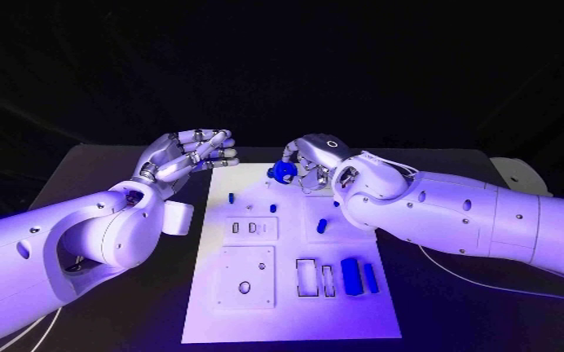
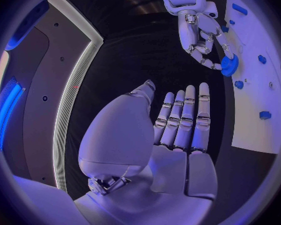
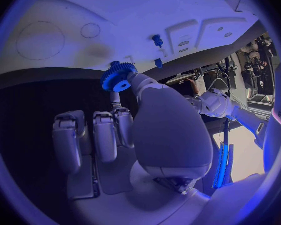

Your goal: Assemble the parts on the task board

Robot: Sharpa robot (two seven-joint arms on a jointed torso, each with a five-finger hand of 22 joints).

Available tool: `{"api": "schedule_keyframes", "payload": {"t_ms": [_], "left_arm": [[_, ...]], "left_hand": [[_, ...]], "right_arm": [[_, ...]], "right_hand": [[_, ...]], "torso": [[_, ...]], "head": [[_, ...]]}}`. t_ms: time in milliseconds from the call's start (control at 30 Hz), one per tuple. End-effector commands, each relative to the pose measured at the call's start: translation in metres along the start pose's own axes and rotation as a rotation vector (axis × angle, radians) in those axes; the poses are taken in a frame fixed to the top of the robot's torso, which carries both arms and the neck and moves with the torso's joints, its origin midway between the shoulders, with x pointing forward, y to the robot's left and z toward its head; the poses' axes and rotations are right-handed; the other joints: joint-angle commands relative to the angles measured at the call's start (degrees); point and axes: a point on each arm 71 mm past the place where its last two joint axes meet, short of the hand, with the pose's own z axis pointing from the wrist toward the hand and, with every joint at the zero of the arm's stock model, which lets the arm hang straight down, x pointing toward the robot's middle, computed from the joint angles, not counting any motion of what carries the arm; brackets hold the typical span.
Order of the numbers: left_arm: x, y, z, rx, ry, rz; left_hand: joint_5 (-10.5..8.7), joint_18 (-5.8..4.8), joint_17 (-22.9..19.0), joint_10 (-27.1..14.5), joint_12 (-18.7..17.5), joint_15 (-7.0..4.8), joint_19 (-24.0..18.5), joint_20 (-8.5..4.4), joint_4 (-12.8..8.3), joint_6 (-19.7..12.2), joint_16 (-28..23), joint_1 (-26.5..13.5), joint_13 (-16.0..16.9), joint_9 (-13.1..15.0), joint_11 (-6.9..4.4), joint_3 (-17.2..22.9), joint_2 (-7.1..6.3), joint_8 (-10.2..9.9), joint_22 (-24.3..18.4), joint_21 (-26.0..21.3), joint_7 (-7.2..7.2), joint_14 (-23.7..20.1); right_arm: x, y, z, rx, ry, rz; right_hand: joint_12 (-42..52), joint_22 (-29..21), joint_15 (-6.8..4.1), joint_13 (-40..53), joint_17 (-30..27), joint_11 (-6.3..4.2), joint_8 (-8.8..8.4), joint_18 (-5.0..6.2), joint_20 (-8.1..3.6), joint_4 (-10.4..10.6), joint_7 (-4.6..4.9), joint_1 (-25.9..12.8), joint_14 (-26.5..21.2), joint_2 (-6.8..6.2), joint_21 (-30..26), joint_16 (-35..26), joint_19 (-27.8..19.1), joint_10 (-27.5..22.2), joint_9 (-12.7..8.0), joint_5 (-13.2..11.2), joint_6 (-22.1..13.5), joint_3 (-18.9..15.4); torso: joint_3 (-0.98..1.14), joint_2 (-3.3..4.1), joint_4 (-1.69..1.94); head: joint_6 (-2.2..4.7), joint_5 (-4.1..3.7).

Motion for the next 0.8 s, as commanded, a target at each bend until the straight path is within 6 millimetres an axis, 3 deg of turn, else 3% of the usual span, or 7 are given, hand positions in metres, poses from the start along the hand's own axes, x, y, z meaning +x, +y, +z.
{"api": "schedule_keyframes", "payload": {"t_ms": [33,433,800], "left_arm": [[0.003,-0.001,0.001,0.009,0.023,-0.007],[0.004,-0.001,0.001,0.009,0.025,-0.008],[0.005,-0.001,0.001,0.009,0.026,-0.008]], "left_hand": [[-0.35,0.86,0.1,0.3,-0.2,0.22,0.4,-0.08,-0.1,0.2,-0.4,0.4,0.0,-0.1,0.16,0.4,0.22,-0.4,-0.1,-0.3,1.52,0.3],[-0.35,0.86,0.1,0.3,-0.3,0.22,0.5,-0.08,-0.1,0.2,-0.4,0.5,0.0,-0.1,0.15,0.5,0.25,-0.4,-0.1,-0.3,1.51,0.3],[-0.35,0.86,0.1,0.3,-0.3,0.22,0.5,-0.08,-0.1,0.2,-0.4,0.5,0.0,-0.1,0.15,0.5,0.25,-0.4,-0.1,-0.3,1.51,0.3]], "right_arm": [[0.004,0.005,0.004,-0.015,-0.022,-0.037],[0.028,0.022,0.012,-0.027,0.028,-0.024],[0.037,0.026,0.014,-0.027,0.050,-0.018]], "right_hand": [[0.3,15.1,-0.52,7.6,8.0,0.07,-0.22,-0.81,-0.52,-0.1,-1.70,-0.2,4.7,0.09,0.3,0.2,6.0,0.4,0.3,0.4,2.2,0.4],[0.2,15.1,-0.53,7.5,8.0,0.09,-0.36,-0.81,-0.54,-0.1,-1.67,-0.3,4.7,0.10,0.3,0.2,6.0,0.4,0.3,0.5,2.1,0.7],[0.2,15.1,-0.51,7.5,8.0,0.15,-0.56,-0.81,-0.55,-0.1,-1.58,-0.6,4.7,-0.06,0.3,0.2,6.0,0.3,0.3,0.4,2.0,0.8]], "torso": [[-0.02,0.04,0.02],[0.05,0.04,-0.04],[0.10,0.07,-0.11]], "head": [[-0.06,0.05],[-0.43,0.55],[-0.57,0.73]]}}
